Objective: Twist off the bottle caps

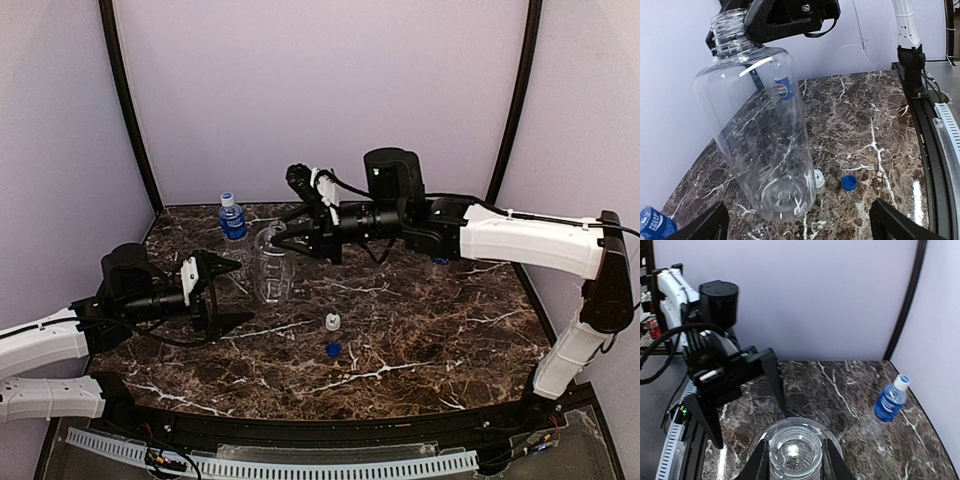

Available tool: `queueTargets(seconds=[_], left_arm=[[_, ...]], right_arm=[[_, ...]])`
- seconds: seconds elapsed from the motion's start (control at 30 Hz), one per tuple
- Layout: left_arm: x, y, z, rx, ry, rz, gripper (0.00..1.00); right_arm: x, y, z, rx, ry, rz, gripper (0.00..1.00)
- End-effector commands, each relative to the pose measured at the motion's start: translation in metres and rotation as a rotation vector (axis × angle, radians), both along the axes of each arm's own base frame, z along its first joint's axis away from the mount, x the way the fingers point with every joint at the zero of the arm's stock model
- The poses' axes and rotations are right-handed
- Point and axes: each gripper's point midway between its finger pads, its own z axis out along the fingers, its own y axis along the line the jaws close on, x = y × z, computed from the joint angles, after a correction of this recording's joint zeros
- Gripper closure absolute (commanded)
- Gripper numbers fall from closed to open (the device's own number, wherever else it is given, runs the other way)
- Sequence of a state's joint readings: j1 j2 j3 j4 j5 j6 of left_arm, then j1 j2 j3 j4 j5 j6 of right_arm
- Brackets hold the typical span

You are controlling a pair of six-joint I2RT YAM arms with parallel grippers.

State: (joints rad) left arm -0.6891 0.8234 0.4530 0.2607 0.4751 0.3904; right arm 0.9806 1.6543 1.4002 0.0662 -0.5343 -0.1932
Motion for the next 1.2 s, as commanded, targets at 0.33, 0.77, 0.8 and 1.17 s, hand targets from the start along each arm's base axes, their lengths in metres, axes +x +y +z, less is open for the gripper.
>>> queueTargets(seconds=[0.33, 0.77, 0.8, 1.17], left_arm=[[0.006, 0.007, 0.001, 0.003, -0.076, 0.055, 0.01], [0.007, 0.009, -0.002, 0.017, -0.074, 0.064, 0.01], [0.007, 0.008, -0.001, 0.014, -0.076, 0.063, 0.01], [0.009, 0.007, -0.002, 0.029, -0.075, 0.06, 0.01]], right_arm=[[0.168, -0.259, 0.13, 0.137, -0.177, -1.225, 1.0], [0.2, -0.471, 0.003, 0.038, 0.038, -1.691, 1.0], [0.2, -0.474, -0.012, 0.043, 0.061, -1.687, 1.0], [0.183, -0.476, -0.109, 0.049, 0.074, -1.621, 1.0]])
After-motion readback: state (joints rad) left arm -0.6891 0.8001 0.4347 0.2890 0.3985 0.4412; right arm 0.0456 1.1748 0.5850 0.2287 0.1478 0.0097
